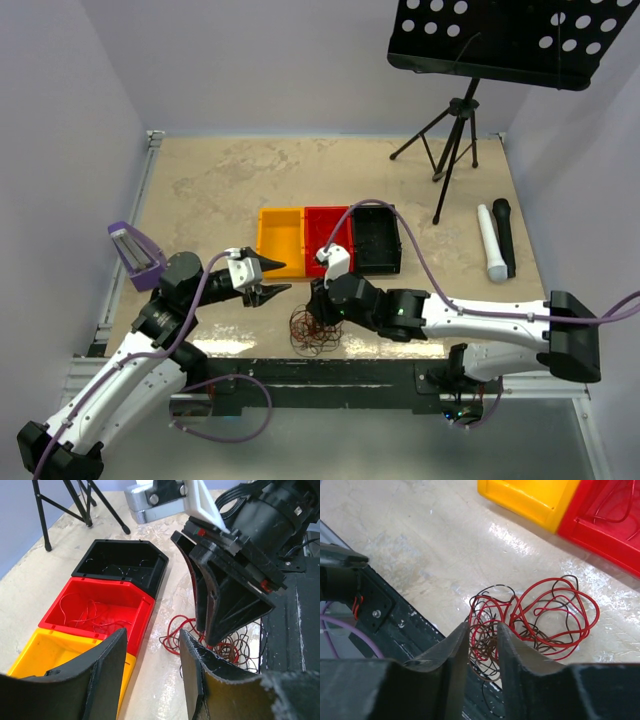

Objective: Untangle the cables
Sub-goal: Untie the cable.

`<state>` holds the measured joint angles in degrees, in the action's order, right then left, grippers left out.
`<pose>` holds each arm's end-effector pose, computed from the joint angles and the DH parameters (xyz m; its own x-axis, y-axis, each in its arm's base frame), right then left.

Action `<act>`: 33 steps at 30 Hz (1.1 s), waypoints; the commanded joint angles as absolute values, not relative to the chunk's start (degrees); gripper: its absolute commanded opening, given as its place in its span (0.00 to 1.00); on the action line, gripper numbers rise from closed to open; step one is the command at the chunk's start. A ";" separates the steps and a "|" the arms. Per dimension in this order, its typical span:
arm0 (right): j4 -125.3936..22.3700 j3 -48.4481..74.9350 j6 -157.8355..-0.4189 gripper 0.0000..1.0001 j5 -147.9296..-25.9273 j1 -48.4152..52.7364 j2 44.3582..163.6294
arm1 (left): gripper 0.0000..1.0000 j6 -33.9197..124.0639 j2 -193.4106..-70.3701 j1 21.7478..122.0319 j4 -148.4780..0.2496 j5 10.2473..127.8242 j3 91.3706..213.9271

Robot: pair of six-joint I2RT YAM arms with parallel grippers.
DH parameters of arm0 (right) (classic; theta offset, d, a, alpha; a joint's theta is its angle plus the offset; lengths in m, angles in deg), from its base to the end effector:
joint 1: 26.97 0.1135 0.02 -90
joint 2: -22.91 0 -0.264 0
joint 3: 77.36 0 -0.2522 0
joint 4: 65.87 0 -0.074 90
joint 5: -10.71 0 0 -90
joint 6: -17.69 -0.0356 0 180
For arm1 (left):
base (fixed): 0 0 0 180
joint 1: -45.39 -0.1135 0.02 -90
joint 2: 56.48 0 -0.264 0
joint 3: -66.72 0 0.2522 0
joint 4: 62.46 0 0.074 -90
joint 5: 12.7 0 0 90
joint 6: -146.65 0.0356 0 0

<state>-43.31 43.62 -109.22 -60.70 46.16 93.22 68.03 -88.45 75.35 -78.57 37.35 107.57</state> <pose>0.0886 0.2530 0.2527 -0.6278 -0.1089 -0.7707 -0.5667 0.7426 0.3568 0.1148 -0.0926 0.2795 0.0775 0.1299 -0.9885 0.9379 0.3268 0.1165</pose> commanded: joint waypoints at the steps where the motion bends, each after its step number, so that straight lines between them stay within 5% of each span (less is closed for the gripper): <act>1: -40.86 42.21 -110.72 0.37 -58.54 46.42 95.59 | 0.51 68.52 -88.12 75.01 -77.10 35.29 108.08; 10: -45.51 40.80 -107.56 0.37 -60.22 46.51 105.09 | 0.51 68.78 -88.04 75.01 -78.15 34.67 108.78; 20: -45.17 37.99 -105.10 0.01 -56.79 46.42 98.43 | 0.51 68.78 -87.95 75.01 -77.80 34.41 108.34; 33: -43.15 39.75 -104.74 0.00 -57.32 46.51 78.91 | 0.51 66.06 -88.56 75.01 -73.15 32.39 107.02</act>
<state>-43.64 40.93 -105.59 -58.82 46.18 82.18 67.74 -88.49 75.35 -77.63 34.69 107.46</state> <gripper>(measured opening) 0.014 0.512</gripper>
